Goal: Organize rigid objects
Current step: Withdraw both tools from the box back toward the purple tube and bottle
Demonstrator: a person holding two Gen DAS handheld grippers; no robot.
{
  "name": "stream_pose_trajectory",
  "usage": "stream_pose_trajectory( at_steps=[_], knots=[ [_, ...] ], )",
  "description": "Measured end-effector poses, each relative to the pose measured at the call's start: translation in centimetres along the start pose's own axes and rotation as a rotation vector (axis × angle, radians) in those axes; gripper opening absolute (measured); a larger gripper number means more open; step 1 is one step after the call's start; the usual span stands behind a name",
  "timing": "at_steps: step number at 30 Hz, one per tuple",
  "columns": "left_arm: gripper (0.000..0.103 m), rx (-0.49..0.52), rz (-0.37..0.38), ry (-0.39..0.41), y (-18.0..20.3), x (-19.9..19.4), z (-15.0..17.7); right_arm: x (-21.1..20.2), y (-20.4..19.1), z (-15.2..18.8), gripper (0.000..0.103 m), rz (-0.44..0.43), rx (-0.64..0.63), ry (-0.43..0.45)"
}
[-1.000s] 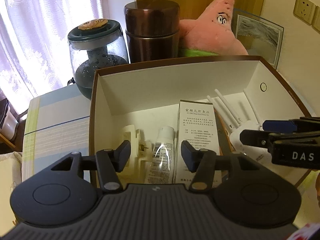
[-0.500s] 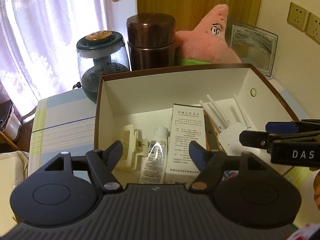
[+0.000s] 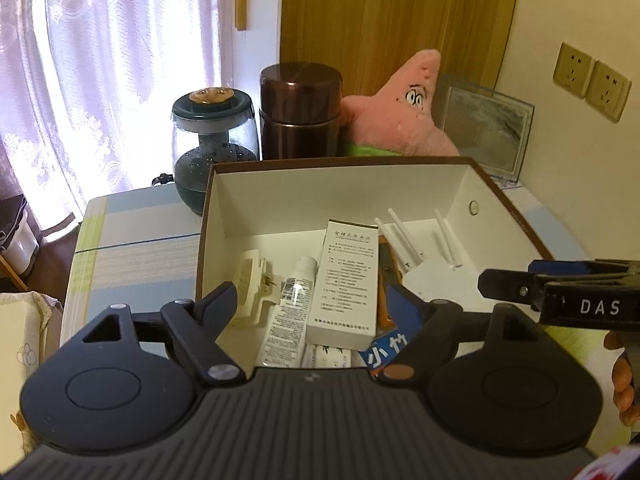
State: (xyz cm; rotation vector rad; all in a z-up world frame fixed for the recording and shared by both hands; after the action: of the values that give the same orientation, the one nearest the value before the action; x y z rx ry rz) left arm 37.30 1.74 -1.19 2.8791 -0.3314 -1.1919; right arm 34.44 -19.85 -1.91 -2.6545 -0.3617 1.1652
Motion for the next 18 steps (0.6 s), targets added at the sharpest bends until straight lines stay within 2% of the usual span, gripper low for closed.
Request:
stream_pose_trajectory(
  at_steps=[4, 8, 18],
  knots=[
    [0.079, -0.014, -0.001, 0.01, 0.2, -1.5, 0.7, -1.8, 0.2, 0.9, 0.075, 0.0, 0.01, 0.018],
    [0.079, -0.012, -0.047, 0.018, 0.6, -3.1, 1.5, -3.3, 0.1, 1.6, 0.075, -0.012, 0.019, 0.024],
    [0.079, -0.042, -0.021, 0.007, 1.4, -6.2, 3.9, -6.6, -0.5, 3.3, 0.075, -0.015, 0.017, 0.035]
  ],
)
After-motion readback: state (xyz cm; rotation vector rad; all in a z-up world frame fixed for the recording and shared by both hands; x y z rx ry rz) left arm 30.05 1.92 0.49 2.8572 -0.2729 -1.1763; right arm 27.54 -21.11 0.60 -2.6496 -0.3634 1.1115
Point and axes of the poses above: each gripper's, at about its wrist camera, not at the fingertips, and x roughly the way its jaws point, y to its right, z to its underside, the point moved 1 cm from there along x, roughly the way its jaws point, and after that the axes turned 2 degrees about -x, right-handed, at the moved point
